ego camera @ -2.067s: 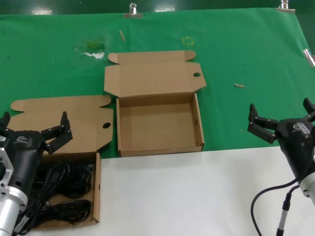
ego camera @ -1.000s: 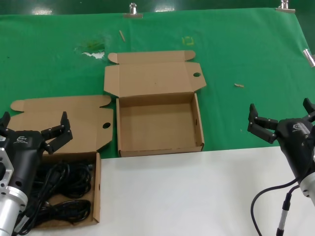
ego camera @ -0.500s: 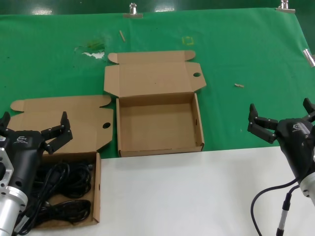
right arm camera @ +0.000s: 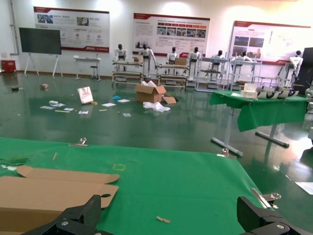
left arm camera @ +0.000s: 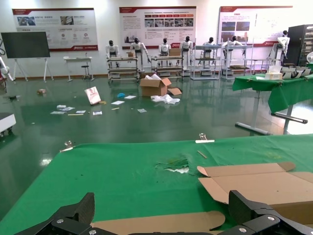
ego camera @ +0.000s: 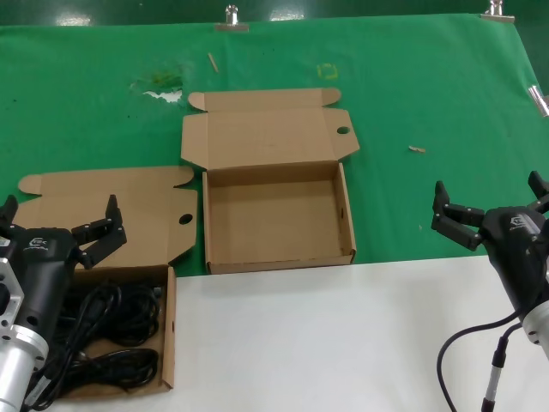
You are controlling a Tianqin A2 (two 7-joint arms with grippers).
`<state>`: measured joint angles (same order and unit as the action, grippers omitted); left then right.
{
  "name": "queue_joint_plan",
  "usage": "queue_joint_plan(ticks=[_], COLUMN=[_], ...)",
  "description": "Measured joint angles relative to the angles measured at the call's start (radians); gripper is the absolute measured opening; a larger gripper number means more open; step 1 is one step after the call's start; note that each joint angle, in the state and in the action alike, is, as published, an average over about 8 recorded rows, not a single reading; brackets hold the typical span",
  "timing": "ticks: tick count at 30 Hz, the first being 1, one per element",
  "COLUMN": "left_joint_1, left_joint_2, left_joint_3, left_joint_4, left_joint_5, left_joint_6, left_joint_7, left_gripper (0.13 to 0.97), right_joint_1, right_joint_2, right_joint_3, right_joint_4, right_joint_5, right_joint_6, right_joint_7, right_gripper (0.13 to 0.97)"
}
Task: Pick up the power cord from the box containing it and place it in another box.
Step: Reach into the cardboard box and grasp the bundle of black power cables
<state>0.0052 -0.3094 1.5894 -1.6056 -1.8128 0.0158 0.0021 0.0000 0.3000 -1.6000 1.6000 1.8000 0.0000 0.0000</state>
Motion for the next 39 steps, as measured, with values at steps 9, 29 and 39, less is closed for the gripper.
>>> queue_joint_plan(ticks=[9,29,39], left_joint_1=[0.0,0.0,0.0], left_joint_2=[0.0,0.0,0.0], left_joint_3=[0.0,0.0,0.0], left_joint_4=[0.0,0.0,0.0], left_joint_5=[0.0,0.0,0.0], left_joint_6=[0.0,0.0,0.0], left_joint_7=[0.0,0.0,0.0], left_gripper=[0.966,0.966,0.966], right_joint_1=[0.0,0.0,0.0], right_joint_2=[0.0,0.0,0.0], right_joint_3=[0.0,0.0,0.0], right_joint_4=[0.0,0.0,0.0], right_joint_5=[0.0,0.0,0.0], right_joint_6=[0.0,0.0,0.0], right_joint_7=[0.0,0.0,0.0], right_gripper=[0.965,0.965,0.965])
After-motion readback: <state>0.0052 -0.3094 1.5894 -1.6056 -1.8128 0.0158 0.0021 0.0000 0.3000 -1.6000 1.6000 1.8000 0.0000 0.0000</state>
